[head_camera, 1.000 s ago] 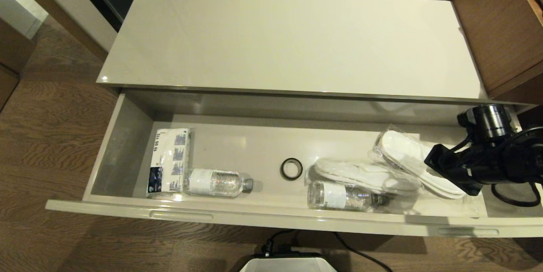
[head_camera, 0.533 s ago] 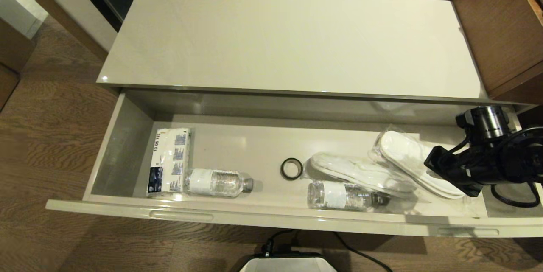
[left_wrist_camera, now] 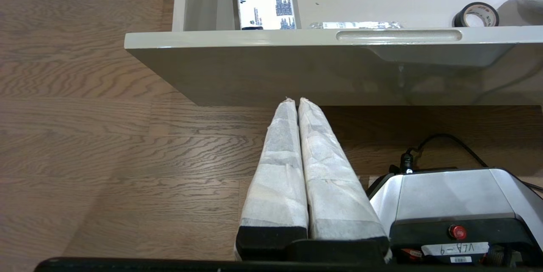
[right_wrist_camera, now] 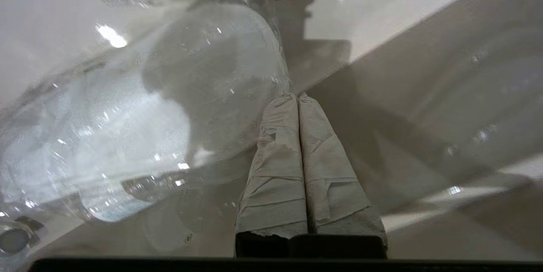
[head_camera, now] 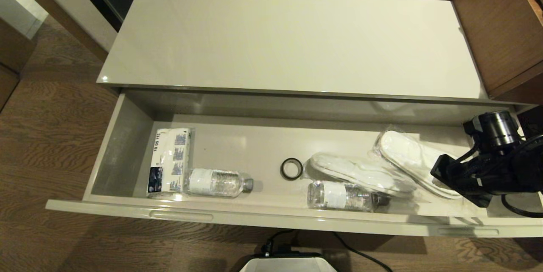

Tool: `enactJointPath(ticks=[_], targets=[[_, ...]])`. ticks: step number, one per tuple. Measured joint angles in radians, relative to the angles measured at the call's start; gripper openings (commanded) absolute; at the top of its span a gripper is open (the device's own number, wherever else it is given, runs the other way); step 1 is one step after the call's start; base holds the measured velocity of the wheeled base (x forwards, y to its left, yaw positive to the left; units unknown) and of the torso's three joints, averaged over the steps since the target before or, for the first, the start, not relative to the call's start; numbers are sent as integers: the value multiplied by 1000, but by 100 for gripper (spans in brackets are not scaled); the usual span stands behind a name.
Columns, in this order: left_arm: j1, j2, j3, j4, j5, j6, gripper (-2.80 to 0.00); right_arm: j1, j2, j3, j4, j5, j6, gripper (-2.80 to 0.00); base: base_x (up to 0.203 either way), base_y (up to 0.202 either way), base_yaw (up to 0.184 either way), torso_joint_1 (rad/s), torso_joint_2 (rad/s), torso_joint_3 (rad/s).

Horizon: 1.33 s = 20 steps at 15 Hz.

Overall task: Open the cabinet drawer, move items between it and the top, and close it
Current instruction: Close the drawer

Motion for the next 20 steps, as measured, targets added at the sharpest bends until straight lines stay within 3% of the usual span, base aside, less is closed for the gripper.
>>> enactJointPath(ticks=[4,8,11,15,17,20], targets=[[0,0,0,0,0,0,-280,5,-119,-12,106,17,-44,-280,0,0,0,0,0,0],[0,0,0,0,0,0,-280,21,-351,-79,346,31,-69,-280,0,0,0,0,0,0],[0,0,0,0,0,0,-280,54,-593,-168,619,32,-73,-280,0,0,0,0,0,0],[0,0,0,0,0,0,-280,80,-919,-343,1122,32,-69,-280,0,0,0,0,0,0],[0,0,0,0,0,0,-280,84,-1030,-297,1318,30,-61,-280,0,0,0,0,0,0],[0,0,0,0,0,0,-280,82,-1101,-110,1295,37,-53,-280,0,0,0,0,0,0]])
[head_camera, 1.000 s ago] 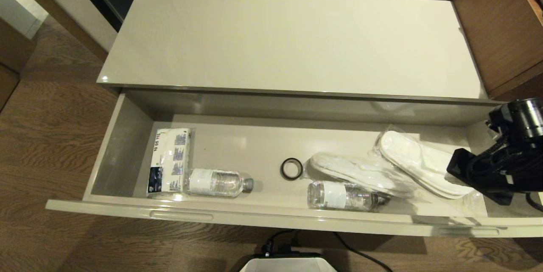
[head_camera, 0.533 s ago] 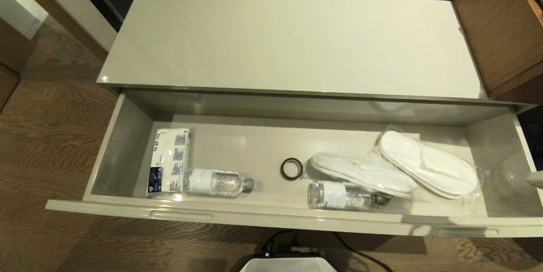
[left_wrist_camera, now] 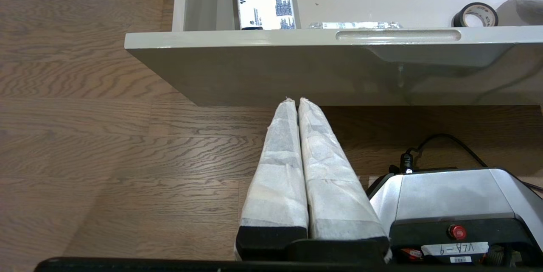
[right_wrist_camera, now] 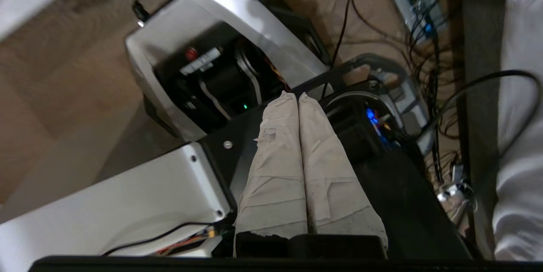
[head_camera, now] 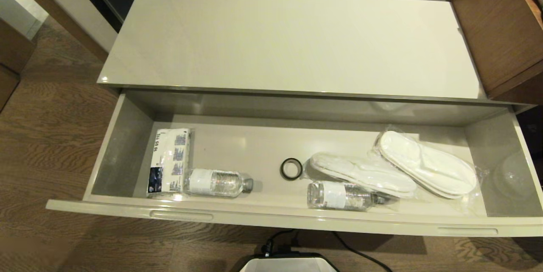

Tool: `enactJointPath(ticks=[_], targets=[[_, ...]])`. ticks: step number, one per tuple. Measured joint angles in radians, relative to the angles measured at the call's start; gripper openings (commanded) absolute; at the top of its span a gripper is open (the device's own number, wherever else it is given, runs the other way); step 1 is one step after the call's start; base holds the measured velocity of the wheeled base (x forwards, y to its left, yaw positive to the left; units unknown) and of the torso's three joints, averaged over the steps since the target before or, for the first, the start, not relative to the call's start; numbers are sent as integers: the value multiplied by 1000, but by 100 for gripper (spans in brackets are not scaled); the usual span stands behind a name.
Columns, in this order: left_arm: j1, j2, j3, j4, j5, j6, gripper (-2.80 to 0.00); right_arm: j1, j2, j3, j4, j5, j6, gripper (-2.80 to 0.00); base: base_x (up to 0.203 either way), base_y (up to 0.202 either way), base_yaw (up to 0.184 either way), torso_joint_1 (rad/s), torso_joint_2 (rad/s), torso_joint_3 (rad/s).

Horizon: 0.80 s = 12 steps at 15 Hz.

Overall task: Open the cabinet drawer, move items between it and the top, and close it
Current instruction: Close the drawer

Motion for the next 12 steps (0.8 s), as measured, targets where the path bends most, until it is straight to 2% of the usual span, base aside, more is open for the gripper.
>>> enactJointPath(ticks=[6,10,12], targets=[[0,0,0,0,0,0,-280,-1,1,414,-358,19,6,-280,0,0,0,0,0,0],[0,0,0,0,0,0,-280,-1,71,580,-622,23,15,-280,0,0,0,0,0,0],[0,0,0,0,0,0,-280,-1,125,630,-722,28,48,-280,0,0,0,0,0,0]])
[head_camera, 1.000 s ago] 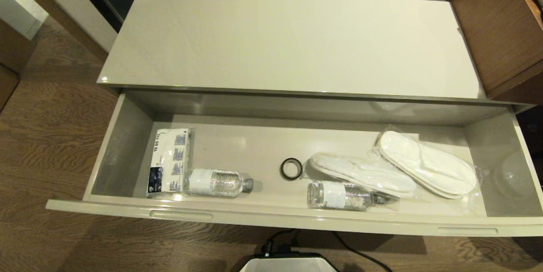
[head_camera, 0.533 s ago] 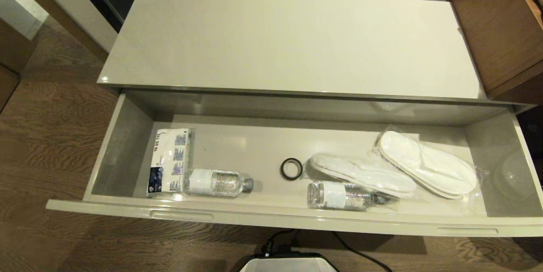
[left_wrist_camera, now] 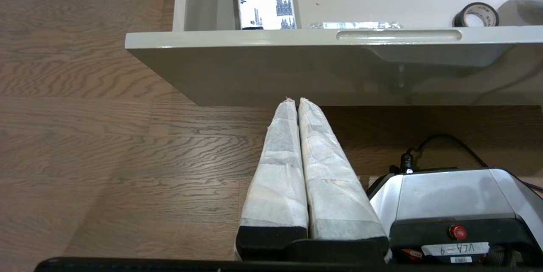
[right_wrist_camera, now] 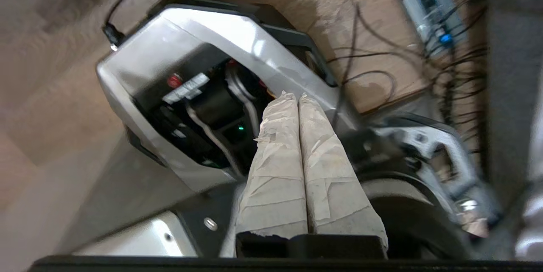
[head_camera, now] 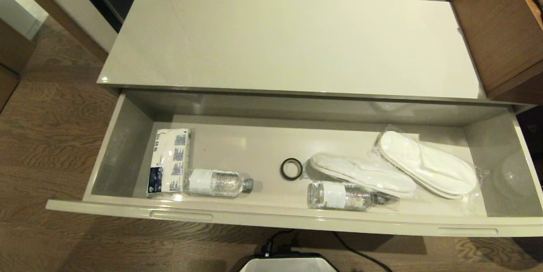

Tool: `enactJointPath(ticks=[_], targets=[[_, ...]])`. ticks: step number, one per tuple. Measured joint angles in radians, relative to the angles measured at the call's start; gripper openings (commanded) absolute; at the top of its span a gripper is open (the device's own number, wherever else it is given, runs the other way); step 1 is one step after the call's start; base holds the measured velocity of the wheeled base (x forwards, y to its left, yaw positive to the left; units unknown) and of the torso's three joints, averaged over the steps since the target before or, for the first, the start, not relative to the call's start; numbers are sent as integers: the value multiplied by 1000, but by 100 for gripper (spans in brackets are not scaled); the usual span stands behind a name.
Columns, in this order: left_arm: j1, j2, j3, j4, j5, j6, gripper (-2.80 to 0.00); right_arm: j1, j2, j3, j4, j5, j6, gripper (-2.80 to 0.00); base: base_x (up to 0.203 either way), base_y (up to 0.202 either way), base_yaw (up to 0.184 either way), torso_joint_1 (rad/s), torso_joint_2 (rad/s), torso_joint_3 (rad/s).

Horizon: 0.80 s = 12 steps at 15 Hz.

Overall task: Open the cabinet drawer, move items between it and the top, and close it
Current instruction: Close the drawer

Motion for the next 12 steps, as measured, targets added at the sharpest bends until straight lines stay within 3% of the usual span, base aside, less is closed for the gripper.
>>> enactJointPath(ticks=[12], targets=[[-1,0,0,1,0,0,-280,0,421,42,-475,24,193,-280,0,0,0,0,0,0]])
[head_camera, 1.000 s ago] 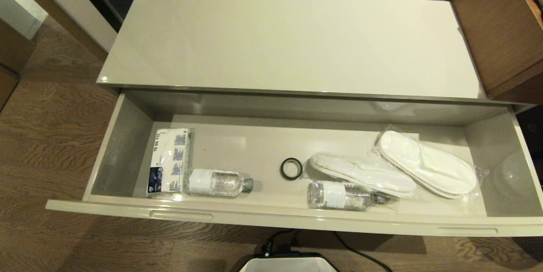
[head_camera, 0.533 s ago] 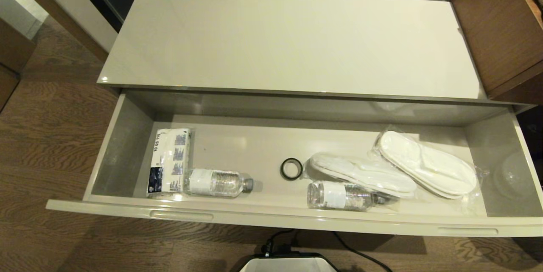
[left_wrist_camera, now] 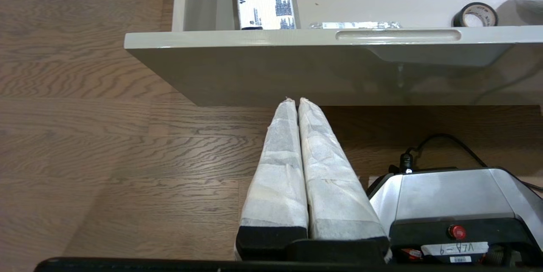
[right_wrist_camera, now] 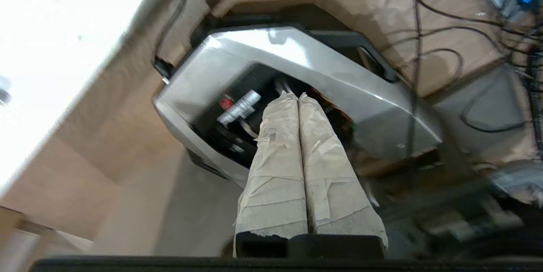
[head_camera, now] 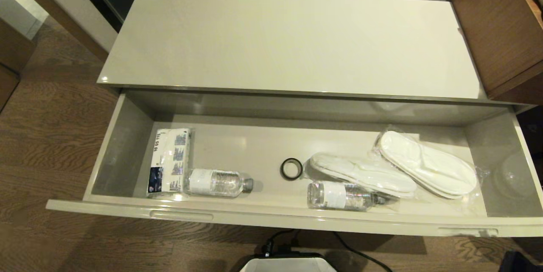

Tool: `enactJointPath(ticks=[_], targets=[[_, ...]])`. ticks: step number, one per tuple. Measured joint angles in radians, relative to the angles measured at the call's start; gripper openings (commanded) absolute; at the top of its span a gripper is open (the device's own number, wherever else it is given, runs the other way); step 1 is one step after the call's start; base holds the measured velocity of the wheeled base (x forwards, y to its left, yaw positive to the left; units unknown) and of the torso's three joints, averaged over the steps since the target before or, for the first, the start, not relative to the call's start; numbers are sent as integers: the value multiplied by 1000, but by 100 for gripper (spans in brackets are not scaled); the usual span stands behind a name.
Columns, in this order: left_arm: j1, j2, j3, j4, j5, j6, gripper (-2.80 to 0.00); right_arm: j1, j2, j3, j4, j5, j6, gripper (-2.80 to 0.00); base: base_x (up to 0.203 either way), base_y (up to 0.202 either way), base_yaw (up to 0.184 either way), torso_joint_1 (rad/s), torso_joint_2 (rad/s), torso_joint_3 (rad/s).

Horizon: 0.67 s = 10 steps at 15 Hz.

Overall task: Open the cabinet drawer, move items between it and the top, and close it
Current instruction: Close the drawer

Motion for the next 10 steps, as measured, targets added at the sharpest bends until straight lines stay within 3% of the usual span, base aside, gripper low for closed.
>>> enactJointPath(ticks=[7,10], targets=[[1,0,0,-1,0,0,-280,0,272,-69,-229,1,45,-280,0,0,0,0,0,0],[0,0,0,0,0,0,-280,0,330,-120,-257,6,47,-280,0,0,0,0,0,0]])
